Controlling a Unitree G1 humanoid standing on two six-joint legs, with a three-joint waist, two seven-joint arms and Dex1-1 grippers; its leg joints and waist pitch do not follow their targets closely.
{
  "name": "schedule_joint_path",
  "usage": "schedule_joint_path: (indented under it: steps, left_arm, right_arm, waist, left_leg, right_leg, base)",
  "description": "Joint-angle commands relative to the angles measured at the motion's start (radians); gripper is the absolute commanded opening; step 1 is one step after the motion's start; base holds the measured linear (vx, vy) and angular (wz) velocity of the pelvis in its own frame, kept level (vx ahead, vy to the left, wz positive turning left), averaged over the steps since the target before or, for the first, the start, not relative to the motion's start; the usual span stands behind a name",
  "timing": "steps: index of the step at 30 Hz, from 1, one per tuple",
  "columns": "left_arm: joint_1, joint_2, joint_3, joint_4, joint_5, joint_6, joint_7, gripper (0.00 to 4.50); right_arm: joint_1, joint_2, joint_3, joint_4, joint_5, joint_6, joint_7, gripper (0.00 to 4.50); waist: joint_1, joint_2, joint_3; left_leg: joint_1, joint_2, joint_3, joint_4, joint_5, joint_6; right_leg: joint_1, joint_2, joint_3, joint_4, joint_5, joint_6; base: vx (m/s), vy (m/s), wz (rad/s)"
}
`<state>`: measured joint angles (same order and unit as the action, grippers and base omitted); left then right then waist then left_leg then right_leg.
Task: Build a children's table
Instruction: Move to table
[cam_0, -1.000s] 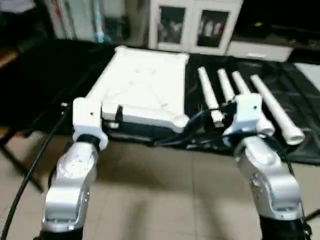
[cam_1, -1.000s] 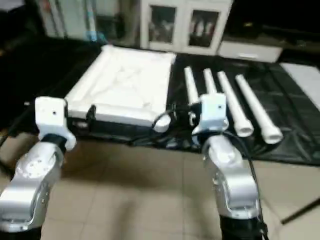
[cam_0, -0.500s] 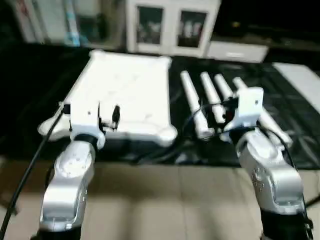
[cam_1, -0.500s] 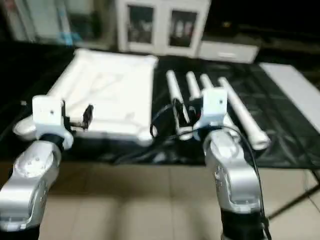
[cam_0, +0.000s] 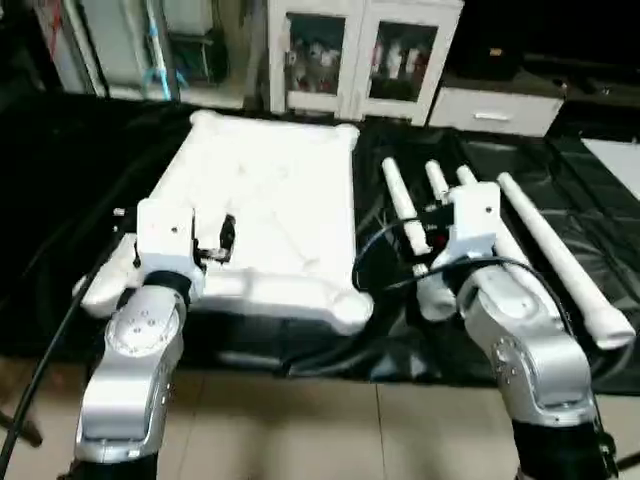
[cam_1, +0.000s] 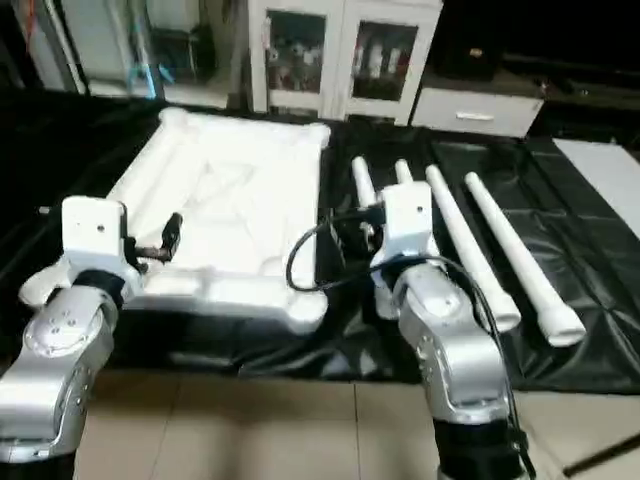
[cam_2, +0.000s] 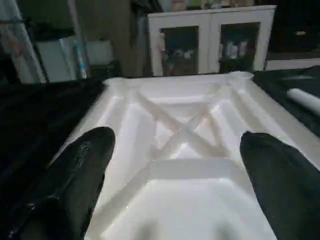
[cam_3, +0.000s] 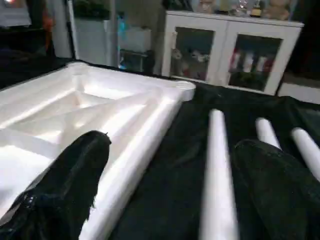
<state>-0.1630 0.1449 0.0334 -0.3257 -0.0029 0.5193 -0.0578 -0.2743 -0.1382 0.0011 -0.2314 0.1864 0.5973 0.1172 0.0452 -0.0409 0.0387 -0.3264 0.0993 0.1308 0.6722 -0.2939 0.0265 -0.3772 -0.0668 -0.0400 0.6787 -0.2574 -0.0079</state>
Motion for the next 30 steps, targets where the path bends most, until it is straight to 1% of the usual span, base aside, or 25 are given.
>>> schedule_joint_path:
  steps: [1,3,4,5,6,7,8,9,10,11,12,13,14,15,16,17,19,20,21,22,23,24,26,27,30]
  left_arm:
    - [-0.010,0.011,-0.006,0.005,0.006,-0.004,-0.008,4.50]
    - [-0.012,0.017,-0.006,0.010,0.003,-0.009,-0.016,4.50]
    - [-0.012,0.017,-0.006,0.010,0.003,-0.009,-0.016,4.50]
    - [-0.013,0.018,-0.008,0.013,0.003,-0.011,-0.020,4.50]
    - [-0.013,0.019,-0.009,0.016,0.003,-0.014,-0.024,4.50]
    - [-0.015,0.018,-0.011,0.019,0.003,-0.015,-0.027,4.50]
    - [-0.017,0.018,-0.015,0.023,0.004,-0.018,-0.030,4.50]
    - [-0.019,0.019,-0.019,0.026,0.004,-0.020,-0.031,4.50]
    - [-0.021,0.019,-0.022,0.027,0.003,-0.021,-0.031,4.50]
    - [-0.022,0.019,-0.024,0.028,0.002,-0.022,-0.031,4.50]
    - [-0.023,0.019,-0.028,0.029,0.003,-0.023,-0.031,4.50]
    - [-0.023,0.019,-0.030,0.030,0.002,-0.024,-0.031,4.50]
    - [-0.024,0.019,-0.031,0.030,0.001,-0.025,-0.032,4.50]
    - [-0.023,0.018,-0.033,0.031,0.000,-0.028,-0.034,4.50]
    - [-0.022,0.018,-0.033,0.032,-0.001,-0.029,-0.036,4.50]
    - [-0.021,0.018,-0.033,0.033,-0.001,-0.031,-0.038,4.50]
    - [-0.015,0.020,-0.034,0.039,-0.012,-0.051,-0.055,4.50]
    - [-0.015,0.020,-0.034,0.039,-0.013,-0.052,-0.056,4.50]
    - [-0.002,0.047,-0.050,0.047,-0.041,-0.082,-0.128,4.50]
    - [0.003,0.059,-0.056,0.047,-0.052,-0.094,-0.157,4.50]
    - [0.013,0.080,-0.063,0.039,-0.086,-0.109,-0.222,4.50]
    - [0.021,0.103,-0.073,0.029,-0.117,-0.120,-0.287,4.50]
    - [0.032,0.174,-0.106,0.015,-0.154,-0.094,-0.410,4.50]
    - [0.034,0.189,-0.112,0.013,-0.159,-0.088,-0.431,4.50]
    - [0.039,0.228,-0.129,0.008,-0.167,-0.073,-0.484,4.50]
  right_arm:
    - [-0.010,0.003,-0.008,-0.004,-0.008,-0.004,0.004,4.48]
    - [-0.004,0.003,-0.010,-0.005,-0.008,-0.008,0.000,4.48]
    - [-0.004,0.003,-0.010,-0.005,-0.008,-0.008,0.000,4.48]
    - [-0.002,0.001,-0.012,-0.005,-0.008,-0.010,-0.002,4.48]
    - [0.000,0.000,-0.014,-0.005,-0.007,-0.013,-0.003,4.48]
    - [0.001,-0.002,-0.017,-0.005,-0.007,-0.015,-0.005,4.48]
    - [0.003,-0.004,-0.021,-0.006,-0.004,-0.011,-0.006,4.48]
    - [0.004,-0.006,-0.024,-0.007,-0.002,-0.007,-0.005,4.48]
    - [0.005,-0.007,-0.028,-0.008,-0.001,-0.005,-0.004,4.48]
    - [0.006,-0.007,-0.030,-0.008,0.000,-0.004,-0.002,4.48]
    - [0.008,-0.007,-0.034,-0.011,0.002,-0.002,0.000,4.48]
    - [0.009,-0.007,-0.036,-0.012,0.003,-0.001,0.002,4.48]
    - [0.010,-0.007,-0.037,-0.013,0.003,0.000,0.003,4.48]
    - [0.011,-0.012,-0.037,-0.017,0.001,0.000,0.006,4.48]
    - [0.012,-0.015,-0.034,-0.018,-0.001,-0.001,0.008,4.48]
    - [0.011,-0.019,-0.032,-0.018,-0.002,-0.002,0.011,4.48]
    - [0.012,-0.032,-0.027,-0.020,0.001,-0.006,0.025,4.48]
    - [0.012,-0.033,-0.027,-0.020,0.001,-0.006,0.026,4.48]
    - [0.013,-0.072,-0.017,-0.028,0.011,-0.013,0.077,4.48]
    - [0.012,-0.087,-0.014,-0.031,0.014,-0.014,0.097,4.48]
    - [0.015,-0.125,-0.002,-0.039,0.017,-0.027,0.146,4.48]
    - [0.016,-0.158,0.006,-0.047,0.023,-0.034,0.191,4.48]
    - [0.017,-0.220,0.011,-0.068,0.055,-0.032,0.288,4.48]
    - [0.016,-0.230,0.011,-0.072,0.062,-0.030,0.306,4.48]
    - [0.015,-0.262,0.014,-0.089,0.084,-0.018,0.356,4.48]
  waist:
    - [0.048,-0.013,-0.051]
    - [0.052,0.008,-0.046]
    - [0.042,0.026,-0.043]
    - [0.041,0.050,-0.043]
    - [0.010,0.084,-0.039]
    - [-0.014,0.099,-0.046]
    - [-0.029,0.090,-0.063]
    - [-0.038,0.087,-0.060]
    - [-0.031,0.100,-0.053]
    - [-0.033,0.069,-0.049]
    - [-0.031,0.060,-0.040]
    - [-0.033,0.030,-0.039]
    - [-0.006,-0.007,-0.037]
    - [0.048,-0.002,-0.058]
    - [0.037,-0.015,-0.057]
    - [0.037,-0.007,-0.064]
    - [0.025,0.011,-0.049]
    - [0.023,0.040,-0.042]
    - [0.021,0.095,-0.051]
    - [-0.007,0.091,-0.036]
    - [-0.010,0.100,-0.061]
    - [-0.005,0.088,-0.067]
    - [0.020,0.069,-0.073]
    - [0.024,0.063,-0.072]
    - [0.036,0.070,-0.057]
  left_leg:
    - [-0.090,0.026,-0.038,0.051,-0.016,0.053]
    - [-0.110,0.043,-0.050,0.029,0.057,0.015]
    - [-0.091,0.060,-0.043,-0.038,0.101,0.019]
    - [-0.058,0.073,-0.035,-0.083,0.109,0.015]
    - [0.000,0.127,-0.083,-0.149,-0.019,0.038]
    - [0.066,0.162,-0.121,-0.159,-0.111,0.052]
    - [0.122,0.195,-0.167,-0.164,-0.186,0.116]
    - [0.123,0.193,-0.174,-0.153,-0.109,0.211]
    - [0.128,0.206,-0.118,-0.154,-0.083,0.162]
    - [0.109,0.207,-0.086,-0.170,-0.050,0.136]
    - [0.107,0.187,-0.007,-0.184,-0.106,0.079]
    - [0.103,0.168,0.017,-0.180,-0.170,0.045]
    - [0.080,0.058,0.090,-0.103,-0.305,-0.025]
    - [-0.036,0.038,0.006,0.025,-0.124,0.033]
    - [-0.079,0.040,-0.014,0.052,-0.047,0.033]
    - [-0.119,0.033,-0.036,0.063,0.048,0.008]
    - [-0.107,0.043,-0.039,0.015,0.171,-0.017]
    - [-0.096,0.063,-0.033,-0.068,0.259,0.011]
    - [-0.035,0.119,-0.056,-0.120,0.154,0.004]
    - [-0.047,0.152,-0.078,-0.146,0.006,0.006]
    - [-0.018,0.176,-0.106,-0.140,-0.019,0.027]
    - [-0.013,0.171,-0.097,-0.114,0.144,0.054]
    - [-0.045,0.134,-0.061,-0.090,0.374,0.067]
    - [-0.056,0.121,-0.051,-0.094,0.368,0.062]
    - [-0.051,0.130,-0.035,-0.125,0.046,-0.021]
  right_leg:
    - [0.147,-0.188,0.168,-0.184,-0.533,-0.109]
    - [0.149,-0.157,0.130,-0.178,-0.401,-0.214]
    - [0.136,-0.100,0.072,-0.170,-0.340,-0.250]
    - [0.120,-0.075,0.035,-0.172,-0.337,-0.239]
    - [0.070,0.004,-0.018,-0.107,-0.255,-0.160]
    - [0.013,0.019,-0.031,-0.047,-0.223,-0.141]
    - [-0.023,0.002,-0.026,0.011,-0.136,-0.086]
    - [-0.054,-0.007,-0.023,0.037,-0.078,-0.008]
    - [-0.077,-0.014,-0.025,0.040,-0.066,0.004]
    - [-0.067,-0.028,-0.025,0.038,0.006,0.017]
    - [-0.061,-0.036,-0.026,-0.004,0.056,-0.026]
    - [-0.043,-0.042,-0.017,-0.032,0.064,-0.062]
    - [0.007,-0.048,0.072,-0.131,-0.137,-0.172]
    - [0.147,-0.218,0.172,-0.185,-0.361,-0.218]
    - [0.167,-0.210,0.169,-0.170,-0.373,-0.224]
    - [0.170,-0.176,0.147,-0.150,-0.248,-0.238]
    - [0.116,-0.126,0.070,-0.157,-0.163,-0.279]
    - [0.092,-0.071,0.020,-0.149,-0.146,-0.245]
    - [0.058,-0.034,-0.007,-0.133,-0.145,-0.159]
    - [0.057,-0.021,-0.011,-0.107,-0.123,-0.136]
    - [0.044,-0.020,-0.008,-0.068,0.004,-0.119]
    - [0.032,-0.048,0.007,-0.068,0.161,-0.132]
    - [0.048,-0.074,0.024,-0.065,0.385,-0.147]
    - [0.058,-0.077,0.026,-0.066,0.411,-0.146]
    - [0.051,-0.079,0.027,-0.089,0.184,-0.171]
  base:
    - [0.091,-0.074,0.04]
    - [0.122,-0.020,-0.05]
    - [0.112,0.020,0.01]
    - [0.121,0.083,0.01]
    - [0.121,0.083,0.01]
    - [0.142,0.124,0.02]
    - [0.154,0.093,0.07]
    - [0.154,0.093,0.07]
    - [0.131,0.057,0.01]
    - [0.100,0.015,-0.26]
    - [0.100,0.015,-0.26]
    - [0.106,-0.057,-0.57]
    - [0.136,-0.080,-0.50]
    - [0.136,-0.080,-0.50]
    - [0.139,-0.053,-0.26]
    - [0.114,-0.037,-0.14]
    - [0.107,-0.025,-0.11]
    - [0.105,0.039,0.03]
    - [0.105,0.039,0.03]
    - [0.105,0.096,-0.12]
    - [0.094,0.103,-0.10]
    - [0.094,0.103,-0.10]
    - [0.053,0.080,-0.01]
    - [0.034,0.074,-0.06]
    - [0.000,0.017,-0.02]
